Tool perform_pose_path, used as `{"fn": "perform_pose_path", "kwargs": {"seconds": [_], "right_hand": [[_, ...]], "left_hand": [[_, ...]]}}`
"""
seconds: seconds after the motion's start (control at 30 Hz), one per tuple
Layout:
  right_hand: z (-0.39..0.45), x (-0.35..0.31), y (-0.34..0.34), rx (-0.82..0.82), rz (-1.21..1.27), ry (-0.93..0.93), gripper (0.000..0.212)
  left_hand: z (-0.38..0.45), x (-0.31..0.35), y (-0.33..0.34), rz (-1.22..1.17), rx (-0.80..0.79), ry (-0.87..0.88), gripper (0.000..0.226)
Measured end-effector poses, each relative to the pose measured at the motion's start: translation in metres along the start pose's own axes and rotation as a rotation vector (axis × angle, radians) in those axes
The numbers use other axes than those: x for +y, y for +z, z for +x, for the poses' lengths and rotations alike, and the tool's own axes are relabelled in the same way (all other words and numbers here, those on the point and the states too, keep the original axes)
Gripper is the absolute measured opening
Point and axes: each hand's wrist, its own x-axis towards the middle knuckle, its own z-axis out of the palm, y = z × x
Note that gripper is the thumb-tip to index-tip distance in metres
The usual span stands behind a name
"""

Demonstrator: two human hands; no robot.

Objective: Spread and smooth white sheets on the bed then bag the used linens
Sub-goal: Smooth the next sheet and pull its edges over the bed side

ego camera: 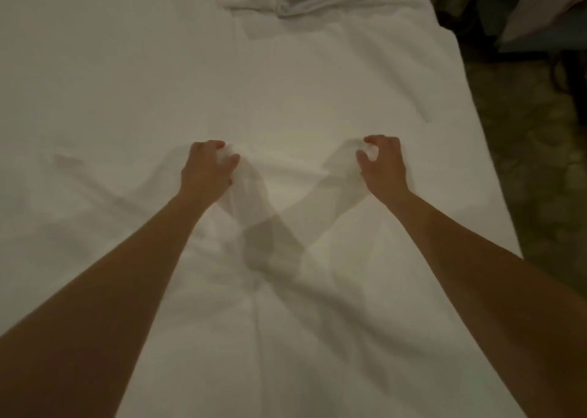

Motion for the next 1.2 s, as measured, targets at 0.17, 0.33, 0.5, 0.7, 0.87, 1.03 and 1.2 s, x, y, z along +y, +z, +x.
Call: {"fn": "perform_pose_path", "kwargs": {"seconds": [0.17,0.33,0.5,0.7,0.87,1.03,1.2], "right_hand": [[0.051,0.026,-0.043,-0.095,-0.349,-0.096,0.042],[0.083,0.057,-0.076,-0.078,-0.464,-0.04,0.062],[0.103,0.076,-0.091,-0.095,-0.351,-0.057,0.049],[0.126,0.077,-0.115,-0.212,-0.319,-0.119,0.021],[0.141,0.092,-0.124,-0.143,-0.366,-0.147,0.02],[0.134,0.093,-0.102,-0.084,-0.358,-0.172,0.02],[0.135,0.102,-0.112,0.006,-0.431,-0.094,0.044]], "left_hand": [[0.017,0.022,0.017,-0.054,-0.044,-0.109,0.022],[0.026,0.036,0.025,-0.132,-0.139,-0.136,0.013],[0.029,0.056,0.037,-0.276,-0.143,-0.119,0.005],[0.036,0.077,0.058,-0.266,-0.127,-0.098,0.007],[0.039,0.088,0.067,-0.358,-0.062,-0.101,0.009],[0.031,0.102,0.089,-0.366,-0.109,-0.11,0.009],[0.033,0.119,0.108,-0.28,-0.122,-0.084,0.016]]}}
